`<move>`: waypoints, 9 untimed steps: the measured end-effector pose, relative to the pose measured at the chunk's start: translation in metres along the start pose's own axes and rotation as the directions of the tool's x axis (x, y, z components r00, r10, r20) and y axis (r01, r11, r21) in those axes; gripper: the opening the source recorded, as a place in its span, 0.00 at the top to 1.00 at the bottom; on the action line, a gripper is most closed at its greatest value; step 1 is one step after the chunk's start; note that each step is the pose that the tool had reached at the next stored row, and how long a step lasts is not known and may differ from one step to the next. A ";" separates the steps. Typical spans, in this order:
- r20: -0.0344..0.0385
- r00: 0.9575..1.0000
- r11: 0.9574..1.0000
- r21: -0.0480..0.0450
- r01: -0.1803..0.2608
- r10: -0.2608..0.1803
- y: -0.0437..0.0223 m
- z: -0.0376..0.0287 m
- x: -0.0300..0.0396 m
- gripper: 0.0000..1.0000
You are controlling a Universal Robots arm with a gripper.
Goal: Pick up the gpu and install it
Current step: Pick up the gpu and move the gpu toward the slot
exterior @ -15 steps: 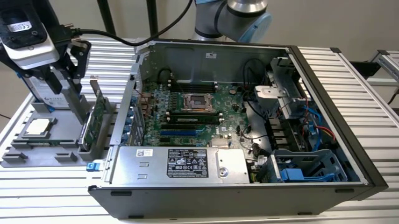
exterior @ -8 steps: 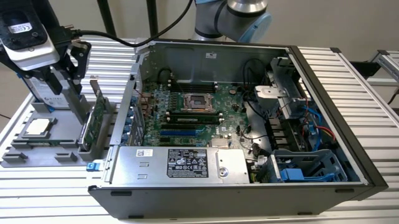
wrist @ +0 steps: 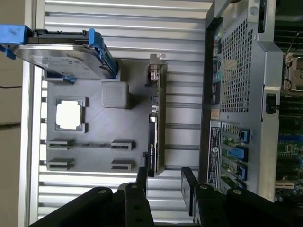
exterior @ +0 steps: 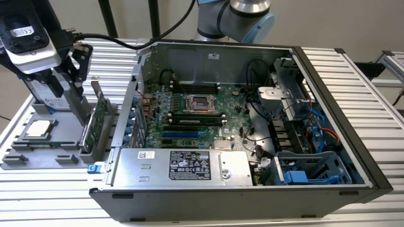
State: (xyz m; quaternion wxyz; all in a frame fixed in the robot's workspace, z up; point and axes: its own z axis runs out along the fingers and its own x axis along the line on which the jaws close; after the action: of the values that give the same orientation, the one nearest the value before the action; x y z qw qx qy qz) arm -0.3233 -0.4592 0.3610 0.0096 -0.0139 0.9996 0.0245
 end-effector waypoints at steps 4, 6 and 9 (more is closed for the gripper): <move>0.000 1.000 1.000 0.000 0.000 0.000 -0.0001 0.0018 0.0003 0.00; 0.000 1.000 1.000 0.000 0.000 0.000 -0.0001 0.0027 0.0004 0.00; 0.000 1.000 1.000 0.000 0.000 0.000 -0.0002 0.0039 0.0006 0.00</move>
State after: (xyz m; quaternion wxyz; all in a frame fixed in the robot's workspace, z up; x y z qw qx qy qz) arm -0.3239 -0.4592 0.3571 0.0095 -0.0139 0.9996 0.0245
